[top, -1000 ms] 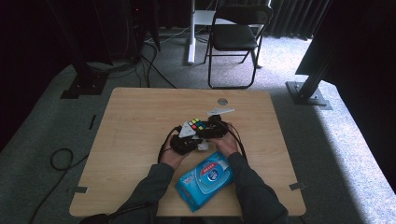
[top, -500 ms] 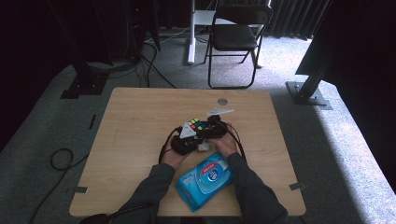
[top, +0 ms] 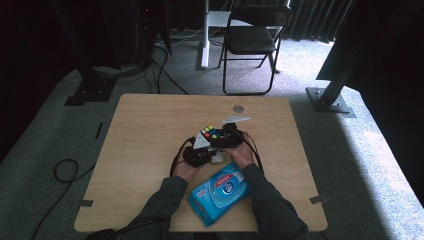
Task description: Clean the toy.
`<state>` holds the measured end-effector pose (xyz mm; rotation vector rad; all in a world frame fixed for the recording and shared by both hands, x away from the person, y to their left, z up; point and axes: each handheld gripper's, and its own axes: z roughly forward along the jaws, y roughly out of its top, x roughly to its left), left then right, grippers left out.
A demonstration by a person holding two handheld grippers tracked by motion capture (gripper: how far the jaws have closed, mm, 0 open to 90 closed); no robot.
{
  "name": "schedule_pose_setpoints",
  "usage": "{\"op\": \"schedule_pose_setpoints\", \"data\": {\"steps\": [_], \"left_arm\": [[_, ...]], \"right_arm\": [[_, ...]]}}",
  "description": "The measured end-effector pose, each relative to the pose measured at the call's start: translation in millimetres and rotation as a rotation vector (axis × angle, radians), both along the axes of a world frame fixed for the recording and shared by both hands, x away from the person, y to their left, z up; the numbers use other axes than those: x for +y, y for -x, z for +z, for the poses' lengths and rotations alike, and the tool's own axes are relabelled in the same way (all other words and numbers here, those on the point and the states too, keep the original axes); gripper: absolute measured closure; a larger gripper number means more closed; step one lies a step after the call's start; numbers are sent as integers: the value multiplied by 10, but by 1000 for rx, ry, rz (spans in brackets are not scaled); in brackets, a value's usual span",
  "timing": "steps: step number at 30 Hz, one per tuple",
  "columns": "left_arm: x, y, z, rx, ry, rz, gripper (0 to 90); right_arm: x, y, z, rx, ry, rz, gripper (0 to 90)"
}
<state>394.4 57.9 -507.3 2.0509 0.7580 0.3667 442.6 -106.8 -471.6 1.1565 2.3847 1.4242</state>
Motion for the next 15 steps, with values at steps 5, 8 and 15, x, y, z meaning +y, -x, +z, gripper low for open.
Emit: {"op": "schedule_pose_setpoints", "data": {"steps": [5,8,15], "left_arm": [[-3,4,5,-1,7,13,850],[-10,8,13,-5,13,21,850],[-27,20,108,-16,47,25,849]], "right_arm": [[-2,-2,2,5,-6,-5,343],[1,0,1,5,-5,-7,343],[21,3,-17,9,5,-7,343]]}}
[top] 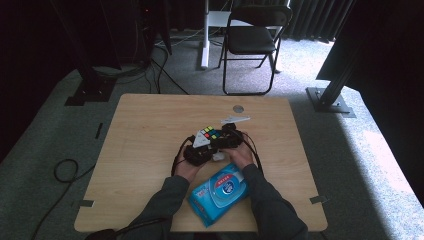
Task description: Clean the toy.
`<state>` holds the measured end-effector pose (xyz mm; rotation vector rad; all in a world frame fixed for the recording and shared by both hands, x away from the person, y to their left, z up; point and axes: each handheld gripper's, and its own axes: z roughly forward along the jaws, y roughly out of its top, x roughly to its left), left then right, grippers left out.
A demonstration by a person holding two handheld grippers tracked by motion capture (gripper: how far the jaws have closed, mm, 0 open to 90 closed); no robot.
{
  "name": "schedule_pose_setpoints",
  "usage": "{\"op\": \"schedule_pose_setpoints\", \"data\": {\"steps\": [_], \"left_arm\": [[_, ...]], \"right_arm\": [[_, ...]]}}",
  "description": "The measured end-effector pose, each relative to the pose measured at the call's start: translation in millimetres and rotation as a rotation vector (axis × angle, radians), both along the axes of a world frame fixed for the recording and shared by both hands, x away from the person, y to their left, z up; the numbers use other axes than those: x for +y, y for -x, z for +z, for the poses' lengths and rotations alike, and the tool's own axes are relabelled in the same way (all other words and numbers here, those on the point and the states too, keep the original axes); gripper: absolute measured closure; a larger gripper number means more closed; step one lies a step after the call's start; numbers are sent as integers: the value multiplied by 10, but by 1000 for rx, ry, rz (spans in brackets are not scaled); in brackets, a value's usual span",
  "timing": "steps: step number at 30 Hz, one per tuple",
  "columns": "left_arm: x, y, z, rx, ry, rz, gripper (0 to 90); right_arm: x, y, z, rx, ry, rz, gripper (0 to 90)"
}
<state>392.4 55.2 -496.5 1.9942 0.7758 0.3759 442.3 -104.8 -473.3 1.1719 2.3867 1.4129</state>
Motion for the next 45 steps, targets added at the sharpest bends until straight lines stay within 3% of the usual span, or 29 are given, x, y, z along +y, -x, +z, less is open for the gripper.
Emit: {"op": "schedule_pose_setpoints", "data": {"steps": [6,26,45], "left_arm": [[-8,10,54,-13,7,0,849],[-3,-4,30,-17,8,-8,849],[18,-13,-143,13,-27,-1,849]], "right_arm": [[3,-1,-10,5,0,3,343],[12,6,-5,8,8,-10,343],[-16,25,53,-2,-24,-10,343]]}}
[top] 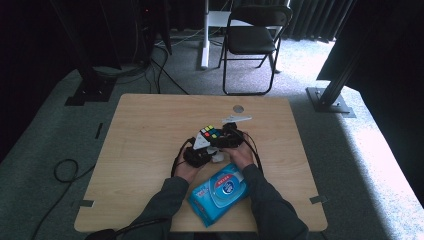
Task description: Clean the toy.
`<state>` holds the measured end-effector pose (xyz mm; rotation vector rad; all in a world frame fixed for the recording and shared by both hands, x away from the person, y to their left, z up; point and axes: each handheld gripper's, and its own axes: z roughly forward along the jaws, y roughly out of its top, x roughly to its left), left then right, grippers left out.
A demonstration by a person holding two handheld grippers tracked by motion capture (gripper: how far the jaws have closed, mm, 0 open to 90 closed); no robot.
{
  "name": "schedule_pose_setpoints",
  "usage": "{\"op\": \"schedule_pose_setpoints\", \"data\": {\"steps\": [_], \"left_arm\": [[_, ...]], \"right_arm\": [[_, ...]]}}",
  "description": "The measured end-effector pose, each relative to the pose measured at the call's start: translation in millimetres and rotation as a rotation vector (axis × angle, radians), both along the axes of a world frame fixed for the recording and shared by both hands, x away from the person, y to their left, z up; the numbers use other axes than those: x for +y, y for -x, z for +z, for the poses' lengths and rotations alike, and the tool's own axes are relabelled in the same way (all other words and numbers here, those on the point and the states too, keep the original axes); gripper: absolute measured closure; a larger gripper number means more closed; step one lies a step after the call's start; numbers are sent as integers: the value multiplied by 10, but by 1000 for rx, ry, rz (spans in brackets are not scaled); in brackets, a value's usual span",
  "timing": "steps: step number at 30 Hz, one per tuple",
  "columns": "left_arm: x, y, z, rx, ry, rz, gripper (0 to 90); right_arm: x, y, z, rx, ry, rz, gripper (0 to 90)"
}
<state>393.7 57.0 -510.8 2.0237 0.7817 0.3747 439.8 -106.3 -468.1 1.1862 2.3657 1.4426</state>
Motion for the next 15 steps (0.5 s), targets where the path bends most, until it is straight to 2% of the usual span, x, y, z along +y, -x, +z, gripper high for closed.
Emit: {"op": "schedule_pose_setpoints", "data": {"steps": [6,8,10,15], "left_arm": [[31,0,-51,9,-15,6,848],[63,-11,-73,17,-8,12,848],[93,-13,-94,17,-27,28,847],[216,-34,-109,28,-14,63,847]], "right_arm": [[-23,-4,18,-4,-6,-5,343],[-41,-8,30,-7,-8,-7,343],[-65,-11,41,-9,-13,-12,343],[-118,-17,48,-10,-7,-22,343]]}}
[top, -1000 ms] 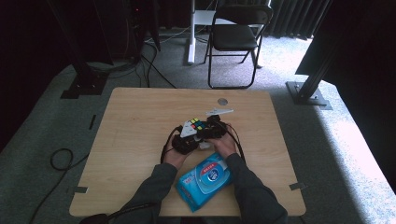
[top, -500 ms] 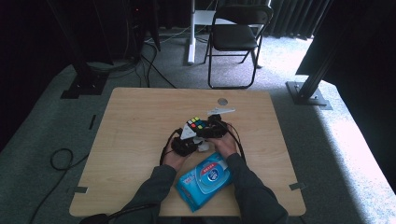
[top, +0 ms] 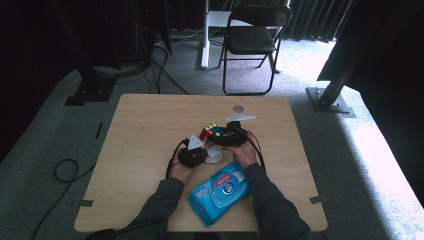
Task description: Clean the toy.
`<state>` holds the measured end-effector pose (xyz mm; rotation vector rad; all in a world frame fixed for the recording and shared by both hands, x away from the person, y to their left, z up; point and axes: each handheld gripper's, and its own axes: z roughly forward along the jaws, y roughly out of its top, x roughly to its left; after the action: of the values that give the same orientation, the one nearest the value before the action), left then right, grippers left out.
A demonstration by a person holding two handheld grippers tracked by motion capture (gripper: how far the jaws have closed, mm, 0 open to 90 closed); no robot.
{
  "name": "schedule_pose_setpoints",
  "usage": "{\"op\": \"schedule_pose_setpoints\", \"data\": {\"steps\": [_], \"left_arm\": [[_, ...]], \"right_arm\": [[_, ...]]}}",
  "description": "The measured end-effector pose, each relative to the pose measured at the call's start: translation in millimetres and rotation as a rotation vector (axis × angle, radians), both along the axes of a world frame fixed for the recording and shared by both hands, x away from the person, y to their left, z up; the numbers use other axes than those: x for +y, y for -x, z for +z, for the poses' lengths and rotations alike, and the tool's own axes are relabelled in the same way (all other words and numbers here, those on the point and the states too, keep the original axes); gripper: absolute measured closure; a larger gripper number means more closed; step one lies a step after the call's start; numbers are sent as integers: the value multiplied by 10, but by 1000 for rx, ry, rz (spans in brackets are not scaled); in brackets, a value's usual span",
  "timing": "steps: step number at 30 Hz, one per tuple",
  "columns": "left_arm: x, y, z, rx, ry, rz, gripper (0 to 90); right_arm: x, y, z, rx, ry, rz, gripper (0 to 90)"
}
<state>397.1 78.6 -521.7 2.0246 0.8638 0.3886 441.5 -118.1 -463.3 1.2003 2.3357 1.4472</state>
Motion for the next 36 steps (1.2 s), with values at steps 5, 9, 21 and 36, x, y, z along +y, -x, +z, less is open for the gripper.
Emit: {"op": "schedule_pose_setpoints", "data": {"steps": [5,9,21,36], "left_arm": [[105,-7,0,1,-4,18,847],[183,-9,3,2,0,34,847],[388,-31,21,6,7,80,845],[496,-54,19,12,-4,105,838]], "right_arm": [[-26,-13,-16,1,6,-7,343],[-41,-25,-32,-1,19,-13,343],[-131,-93,-140,-15,142,-51,343],[-253,-164,-317,14,201,-88,343]]}}
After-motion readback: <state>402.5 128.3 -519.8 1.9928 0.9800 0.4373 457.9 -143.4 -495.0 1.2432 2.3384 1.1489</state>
